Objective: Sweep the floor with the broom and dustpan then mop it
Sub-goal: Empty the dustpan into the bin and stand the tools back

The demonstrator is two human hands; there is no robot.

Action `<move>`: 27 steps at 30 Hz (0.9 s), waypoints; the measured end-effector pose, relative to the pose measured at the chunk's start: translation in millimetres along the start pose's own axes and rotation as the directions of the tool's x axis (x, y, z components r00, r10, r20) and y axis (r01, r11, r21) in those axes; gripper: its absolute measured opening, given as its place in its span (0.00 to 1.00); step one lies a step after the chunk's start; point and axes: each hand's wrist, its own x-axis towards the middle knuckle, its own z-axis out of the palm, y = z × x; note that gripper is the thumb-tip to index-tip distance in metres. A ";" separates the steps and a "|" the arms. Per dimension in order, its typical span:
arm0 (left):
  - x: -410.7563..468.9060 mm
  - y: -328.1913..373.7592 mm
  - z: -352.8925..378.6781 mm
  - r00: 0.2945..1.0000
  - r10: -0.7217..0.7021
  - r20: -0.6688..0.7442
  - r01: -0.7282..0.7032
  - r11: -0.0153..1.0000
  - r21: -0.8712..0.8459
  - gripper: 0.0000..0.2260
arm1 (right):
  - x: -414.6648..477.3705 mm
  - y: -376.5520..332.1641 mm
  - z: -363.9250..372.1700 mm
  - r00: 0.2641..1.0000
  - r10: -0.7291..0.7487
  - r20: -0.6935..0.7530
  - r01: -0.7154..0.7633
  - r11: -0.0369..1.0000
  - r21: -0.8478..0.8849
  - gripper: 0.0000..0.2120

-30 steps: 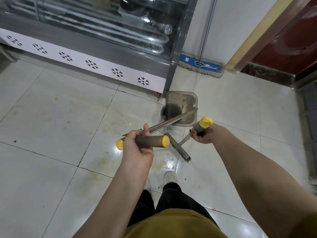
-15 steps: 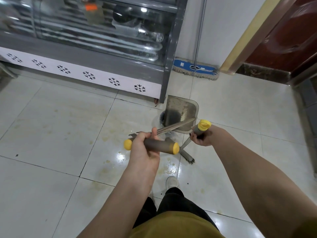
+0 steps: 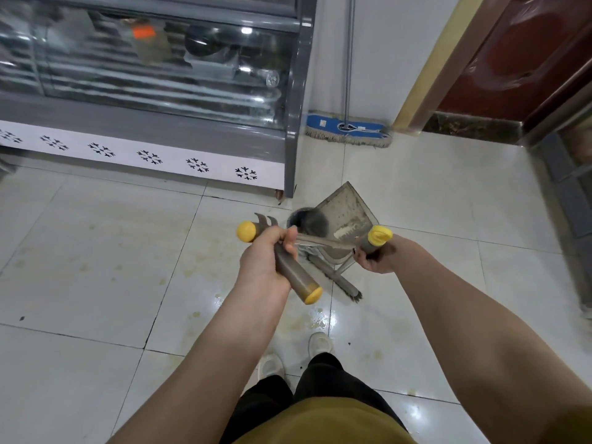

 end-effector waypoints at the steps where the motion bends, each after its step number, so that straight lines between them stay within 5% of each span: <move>1: 1.0 -0.3 3.6 1.000 0.011 0.009 -0.012 0.998 0.058 0.06 | -2.1 -0.3 -1.5 1.000 -0.001 0.000 0.001 1.000 0.013 0.11; 13: 2.8 14.3 67.4 0.981 0.068 0.179 -0.141 0.890 0.434 0.08 | -21.6 -12.4 -18.8 0.992 -0.076 -0.099 0.085 0.993 0.088 0.14; 27: -42.7 59.6 163.2 0.862 -0.022 0.506 -0.464 0.368 0.806 0.07 | -66.3 -23.7 -53.8 0.982 -0.139 -0.129 0.157 0.977 0.147 0.15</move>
